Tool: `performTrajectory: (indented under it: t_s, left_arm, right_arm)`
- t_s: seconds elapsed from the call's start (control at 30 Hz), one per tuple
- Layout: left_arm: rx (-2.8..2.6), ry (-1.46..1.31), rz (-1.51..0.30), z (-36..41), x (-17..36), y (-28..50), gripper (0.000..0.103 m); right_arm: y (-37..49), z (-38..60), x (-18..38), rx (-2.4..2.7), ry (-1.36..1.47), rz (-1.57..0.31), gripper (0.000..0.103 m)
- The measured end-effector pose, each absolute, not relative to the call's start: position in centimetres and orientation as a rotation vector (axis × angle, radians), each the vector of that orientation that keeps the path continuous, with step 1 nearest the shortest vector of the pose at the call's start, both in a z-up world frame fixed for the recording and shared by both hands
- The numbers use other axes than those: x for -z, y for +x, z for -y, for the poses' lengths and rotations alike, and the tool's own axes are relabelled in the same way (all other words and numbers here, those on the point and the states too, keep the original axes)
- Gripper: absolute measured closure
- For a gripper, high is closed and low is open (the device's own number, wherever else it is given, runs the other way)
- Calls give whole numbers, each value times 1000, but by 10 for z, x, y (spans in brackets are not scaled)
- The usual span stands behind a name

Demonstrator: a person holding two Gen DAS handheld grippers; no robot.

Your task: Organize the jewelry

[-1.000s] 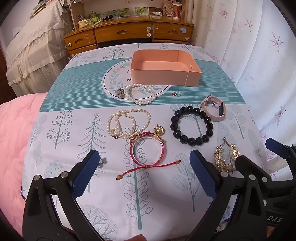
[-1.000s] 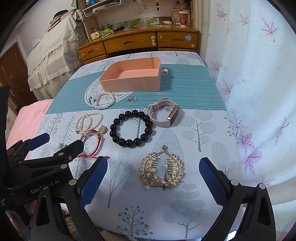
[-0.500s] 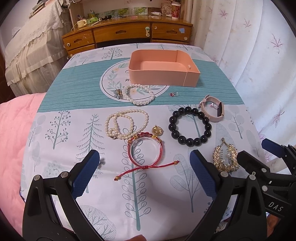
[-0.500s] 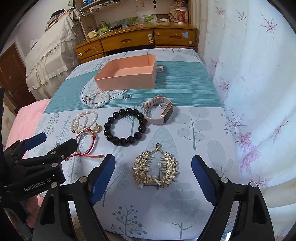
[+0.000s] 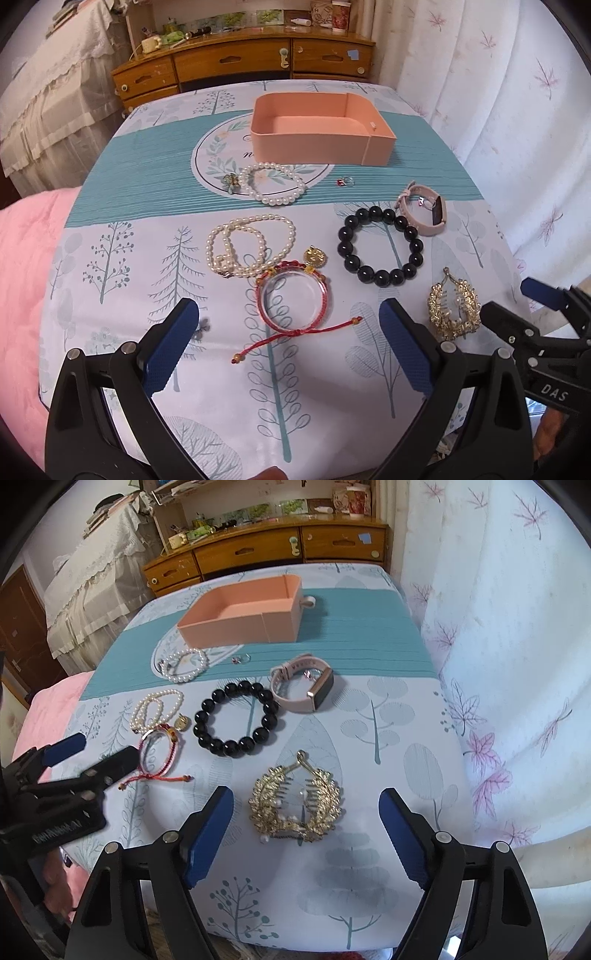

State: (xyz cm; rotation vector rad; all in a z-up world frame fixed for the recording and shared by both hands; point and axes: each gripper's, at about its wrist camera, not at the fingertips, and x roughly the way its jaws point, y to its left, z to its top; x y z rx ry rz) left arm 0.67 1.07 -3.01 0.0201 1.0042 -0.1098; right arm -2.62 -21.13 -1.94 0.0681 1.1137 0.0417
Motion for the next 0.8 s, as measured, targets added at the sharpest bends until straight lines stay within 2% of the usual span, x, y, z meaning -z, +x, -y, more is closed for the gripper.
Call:
performTrajectory:
  t_s: [0.23,0.33,0.43,0.8]
  left_arm:
    - [70,-37,-988,-50,26,10,6]
    - [104,-83,-1018,-70,34,10,6]
    - [135,-121,-1033,-88,43,6,10]
    - [159,-53,-1094,-114,55,-11,12]
  right_arm:
    - [-28,219,33,-2,37,-1146,21]
    - [-28,225,41,13,34,-1168,24]
    - [-27,232,51,20,53,-1193,29]
    - [-15,232,66,11,65,-1252,31]
